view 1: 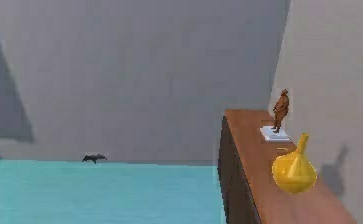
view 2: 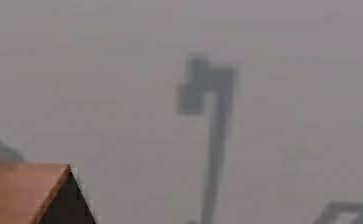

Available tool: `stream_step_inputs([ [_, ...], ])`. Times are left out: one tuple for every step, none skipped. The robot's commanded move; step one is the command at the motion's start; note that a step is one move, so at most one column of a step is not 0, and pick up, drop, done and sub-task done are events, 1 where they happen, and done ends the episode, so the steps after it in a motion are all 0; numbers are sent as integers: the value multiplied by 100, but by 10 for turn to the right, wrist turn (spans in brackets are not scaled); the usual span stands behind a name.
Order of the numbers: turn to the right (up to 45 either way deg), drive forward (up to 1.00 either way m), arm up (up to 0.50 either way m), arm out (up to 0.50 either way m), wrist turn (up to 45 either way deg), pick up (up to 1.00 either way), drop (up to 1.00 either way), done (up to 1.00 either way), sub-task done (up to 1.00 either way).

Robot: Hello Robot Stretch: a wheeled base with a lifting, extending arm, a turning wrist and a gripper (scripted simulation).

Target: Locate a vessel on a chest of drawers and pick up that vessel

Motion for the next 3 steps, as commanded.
stream_step_inputs([
  [-450,0,0,0,0,0,0,0,0],
  [-90,0,0,0,0,0,0,0,0],
  [450,0,0,0,0,0,0,0,0],
])
